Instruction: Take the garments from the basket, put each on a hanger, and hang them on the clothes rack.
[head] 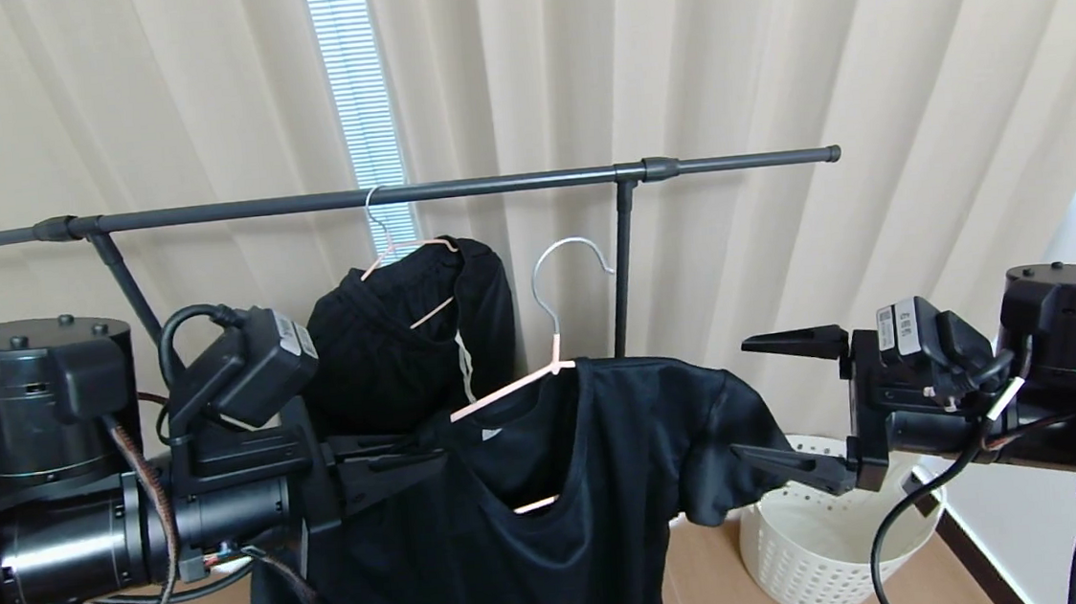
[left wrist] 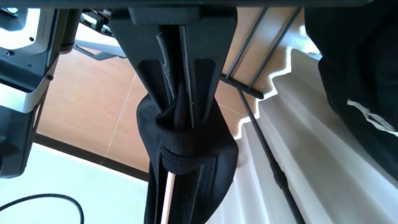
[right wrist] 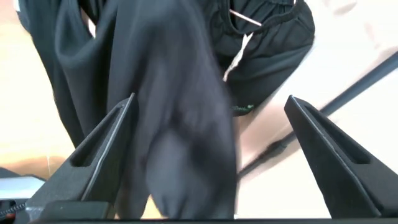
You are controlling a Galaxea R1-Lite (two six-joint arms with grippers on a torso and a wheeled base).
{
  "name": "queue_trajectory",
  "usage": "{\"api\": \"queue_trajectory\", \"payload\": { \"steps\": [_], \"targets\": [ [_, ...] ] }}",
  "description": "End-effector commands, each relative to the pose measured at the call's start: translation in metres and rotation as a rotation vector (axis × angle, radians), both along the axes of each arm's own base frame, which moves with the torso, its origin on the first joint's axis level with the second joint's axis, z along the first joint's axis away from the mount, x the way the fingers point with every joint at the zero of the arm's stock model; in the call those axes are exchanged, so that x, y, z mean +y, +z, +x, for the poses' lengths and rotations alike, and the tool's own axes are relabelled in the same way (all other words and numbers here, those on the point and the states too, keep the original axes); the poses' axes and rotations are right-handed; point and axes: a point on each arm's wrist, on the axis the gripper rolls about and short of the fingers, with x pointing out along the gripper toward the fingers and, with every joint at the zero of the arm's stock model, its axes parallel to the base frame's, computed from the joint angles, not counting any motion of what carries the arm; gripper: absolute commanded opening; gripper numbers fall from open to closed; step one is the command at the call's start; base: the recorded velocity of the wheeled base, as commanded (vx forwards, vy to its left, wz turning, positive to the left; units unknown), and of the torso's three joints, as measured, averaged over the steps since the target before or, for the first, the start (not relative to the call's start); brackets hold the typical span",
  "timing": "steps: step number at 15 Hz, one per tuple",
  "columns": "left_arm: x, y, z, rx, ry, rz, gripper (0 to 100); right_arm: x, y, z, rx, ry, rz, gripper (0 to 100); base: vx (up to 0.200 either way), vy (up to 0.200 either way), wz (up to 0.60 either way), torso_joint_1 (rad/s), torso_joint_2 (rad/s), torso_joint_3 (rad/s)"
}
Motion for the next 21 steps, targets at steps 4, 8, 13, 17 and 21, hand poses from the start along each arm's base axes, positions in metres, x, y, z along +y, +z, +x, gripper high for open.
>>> {"api": "queue_trajectory", "payload": {
  "steps": [4,8,13,17,21],
  "targets": [
    [0.014,0.016,-0.025,-0.047,0.026,-0.055,0,-0.004,-0.020,0.015,0.034,-0.018,-0.032,100,0.000,0.000,0.00,0.000,0.00,0.000],
    [0.024,0.019,-0.030,-0.065,0.066,-0.064,0,-0.008,-0.029,0.022,0.029,-0.024,-0.059,100,0.000,0.000,0.00,0.000,0.00,0.000],
    [0.025,0.018,-0.031,-0.064,0.062,-0.063,0,-0.014,-0.039,0.037,0.045,-0.050,-0.067,100,0.000,0.000,0.00,0.000,0.00,0.000],
    [0.026,0.017,-0.034,-0.063,0.063,-0.064,0,-0.027,-0.033,0.046,0.017,-0.100,-0.059,0,0.000,0.000,0.00,0.000,0.00,0.000],
    [0.030,0.016,-0.044,-0.051,0.073,-0.085,0,-0.054,-0.029,0.060,0.006,-0.190,-0.047,0,0.000,0.000,0.00,0.000,0.00,0.000]
  ]
}}
